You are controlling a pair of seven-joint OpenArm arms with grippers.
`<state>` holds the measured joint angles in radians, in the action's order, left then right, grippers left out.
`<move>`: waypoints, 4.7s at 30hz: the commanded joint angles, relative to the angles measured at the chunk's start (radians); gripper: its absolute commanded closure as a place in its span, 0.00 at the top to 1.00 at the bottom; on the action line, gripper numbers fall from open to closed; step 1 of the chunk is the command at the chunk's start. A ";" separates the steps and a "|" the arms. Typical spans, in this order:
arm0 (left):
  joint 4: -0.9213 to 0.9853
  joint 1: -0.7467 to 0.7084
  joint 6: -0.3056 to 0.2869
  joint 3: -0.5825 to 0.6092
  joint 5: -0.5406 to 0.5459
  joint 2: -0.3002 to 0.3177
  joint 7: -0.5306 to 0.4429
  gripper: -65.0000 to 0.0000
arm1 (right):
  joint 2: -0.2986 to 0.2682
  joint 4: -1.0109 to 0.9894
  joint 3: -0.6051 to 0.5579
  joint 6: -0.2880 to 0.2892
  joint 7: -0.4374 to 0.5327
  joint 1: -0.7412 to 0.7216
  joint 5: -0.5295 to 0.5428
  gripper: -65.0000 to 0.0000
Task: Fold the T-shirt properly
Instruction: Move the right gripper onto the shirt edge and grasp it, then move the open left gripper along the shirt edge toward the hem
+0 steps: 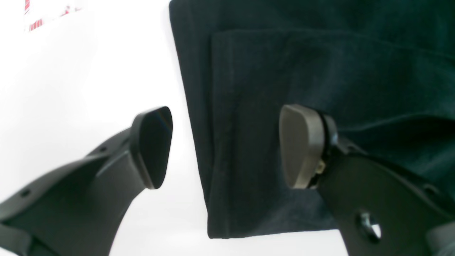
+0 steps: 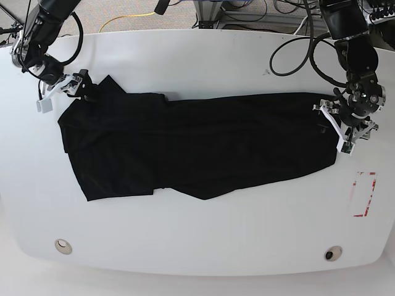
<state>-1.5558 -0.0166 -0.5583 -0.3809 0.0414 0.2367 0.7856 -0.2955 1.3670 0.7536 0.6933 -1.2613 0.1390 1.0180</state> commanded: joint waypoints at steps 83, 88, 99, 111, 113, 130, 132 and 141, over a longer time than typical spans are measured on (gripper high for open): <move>0.190 0.159 -0.029 0.066 0.167 0.014 0.136 0.60 | 0.060 0.179 -0.115 0.005 0.094 -0.017 -0.126 0.00; 0.190 0.155 -0.029 0.066 0.165 0.017 0.136 0.59 | 0.061 0.179 -0.115 0.005 0.094 -0.022 -0.126 0.00; 0.117 0.111 -0.026 0.063 0.167 0.019 0.064 0.01 | 0.061 0.179 -0.116 0.005 0.094 -0.026 -0.127 0.00; -0.122 0.062 -0.026 0.061 0.167 0.019 0.120 0.01 | 0.054 0.177 -0.116 0.005 0.094 -0.026 -0.129 0.00; -0.176 0.040 -0.026 0.061 0.167 0.019 0.123 0.01 | 0.054 0.177 -0.116 0.005 0.094 -0.028 -0.130 0.00; -0.392 -0.056 -0.032 0.033 0.167 0.059 0.199 0.20 | 0.019 0.164 -0.118 -0.079 0.098 -0.075 -0.130 0.00; -0.392 -0.062 -0.032 0.033 0.168 0.062 0.220 0.22 | 0.019 0.164 -0.118 -0.079 0.098 -0.075 -0.130 0.00; -0.383 -0.116 -0.121 0.032 0.167 0.057 0.229 0.25 | 0.022 0.164 -0.118 -0.076 0.094 -0.068 -0.130 0.00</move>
<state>-1.9285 -0.1524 -0.6891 -0.3439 0.2031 0.2848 1.0332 -0.2600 1.5127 0.6312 0.6132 -1.1824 0.0834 0.8673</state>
